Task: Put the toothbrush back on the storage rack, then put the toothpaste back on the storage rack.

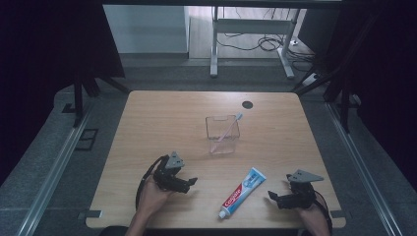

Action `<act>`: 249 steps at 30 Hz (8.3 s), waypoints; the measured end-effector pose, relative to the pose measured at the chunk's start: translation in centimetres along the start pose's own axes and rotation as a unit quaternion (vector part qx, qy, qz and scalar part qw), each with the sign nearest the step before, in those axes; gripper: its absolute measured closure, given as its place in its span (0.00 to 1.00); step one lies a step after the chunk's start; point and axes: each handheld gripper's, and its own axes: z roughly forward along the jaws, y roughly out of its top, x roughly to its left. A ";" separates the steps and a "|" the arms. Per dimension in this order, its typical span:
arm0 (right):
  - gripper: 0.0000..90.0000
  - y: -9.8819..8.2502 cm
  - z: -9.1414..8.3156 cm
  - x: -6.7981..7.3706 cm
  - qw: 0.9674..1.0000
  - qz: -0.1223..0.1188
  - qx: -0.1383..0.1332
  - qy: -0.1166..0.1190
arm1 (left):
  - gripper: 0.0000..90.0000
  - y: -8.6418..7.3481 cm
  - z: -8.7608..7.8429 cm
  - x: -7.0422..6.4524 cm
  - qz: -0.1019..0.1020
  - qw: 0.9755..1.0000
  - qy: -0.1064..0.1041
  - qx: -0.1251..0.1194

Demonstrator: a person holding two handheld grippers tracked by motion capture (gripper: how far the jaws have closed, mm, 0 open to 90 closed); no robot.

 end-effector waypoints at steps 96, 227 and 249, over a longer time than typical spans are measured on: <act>1.00 7.4 4.4 11.6 0.976 -0.064 0.100 0.185 | 0.15 -1.9 -0.6 0.3 -0.002 0.999 -0.018 -0.028; 0.79 10.3 0.7 5.7 0.979 -0.089 0.168 0.076 | 0.14 -2.5 0.2 0.4 -0.002 1.000 -0.023 -0.002; 0.79 13.0 -0.2 5.0 0.988 -0.078 0.114 0.074 | 0.14 -2.4 0.0 0.4 -0.006 0.999 -0.033 -0.011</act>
